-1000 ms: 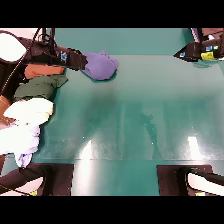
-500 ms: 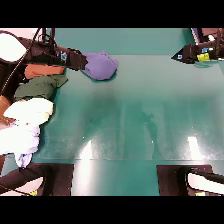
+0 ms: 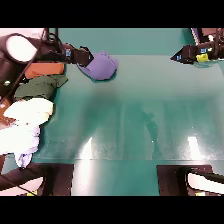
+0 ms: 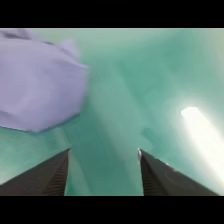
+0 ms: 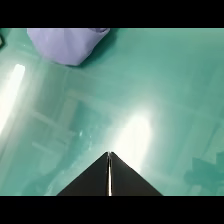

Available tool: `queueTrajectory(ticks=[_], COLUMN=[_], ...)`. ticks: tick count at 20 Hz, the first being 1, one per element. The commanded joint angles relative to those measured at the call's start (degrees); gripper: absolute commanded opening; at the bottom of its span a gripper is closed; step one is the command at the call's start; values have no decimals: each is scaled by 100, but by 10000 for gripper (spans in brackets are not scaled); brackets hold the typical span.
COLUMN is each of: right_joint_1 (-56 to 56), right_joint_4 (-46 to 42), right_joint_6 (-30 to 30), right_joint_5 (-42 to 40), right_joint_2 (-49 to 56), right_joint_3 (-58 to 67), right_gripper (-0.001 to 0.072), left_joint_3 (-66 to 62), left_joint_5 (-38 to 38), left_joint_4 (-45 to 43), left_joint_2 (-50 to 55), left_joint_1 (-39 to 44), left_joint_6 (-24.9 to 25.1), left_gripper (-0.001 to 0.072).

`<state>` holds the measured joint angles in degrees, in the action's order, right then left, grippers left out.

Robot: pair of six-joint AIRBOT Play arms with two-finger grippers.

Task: Fold the shirts.

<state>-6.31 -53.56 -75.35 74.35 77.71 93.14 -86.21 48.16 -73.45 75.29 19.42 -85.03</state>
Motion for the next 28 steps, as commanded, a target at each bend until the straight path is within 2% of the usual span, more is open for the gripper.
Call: queueTrajectory(ticks=[1,3,5,7,9,14,16,19,20,21,22,25,28], right_joint_1=[-7,-9,-11,-11,-13,-50,-50,-50,-50,-50,-50,4,219], right_joint_4=[7,9,7,7,7,4,4,2,4,7,4,-4,-7], right_joint_6=[-4,-4,-4,-4,-4,-4,-4,-7,-7,-7,-7,-7,-4], right_joint_5=[197,343,511,597,649,647,647,697,726,761,820,796,341], right_joint_2=[0,-2,-2,-2,-2,-2,-2,-2,-2,-4,-9,-238,-765], right_joint_3=[-2,-2,-2,-2,-2,-2,-2,-2,-2,0,2,2,4], right_gripper=[12,12,12,12,13,13,13,13,12,12,12,12,12], left_joint_3=[-2,-4,-4,-9,-11,-345,-579,-850,-898,-999,-1141,-1797,-2542], left_joint_5=[-505,-761,-1207,-1818,-2181,-2168,-2214,-2247,-2308,-2347,-2319,-1751,-1115], left_joint_4=[-586,-483,258,1165,1534,1904,1993,2116,2122,2140,2127,1989,1690], left_joint_2=[826,1462,2011,2422,2673,3147,3296,3488,3488,3475,3451,3130,2411], left_joint_1=[-162,-455,-754,-911,-909,-898,-809,-682,-667,-667,-688,-807,-927], left_joint_6=[-503,-979,-1154,-883,-525,-162,177,260,258,256,262,308,387], left_gripper=[518,519,518,518,518,518,516,516,410,132,28,21,21])
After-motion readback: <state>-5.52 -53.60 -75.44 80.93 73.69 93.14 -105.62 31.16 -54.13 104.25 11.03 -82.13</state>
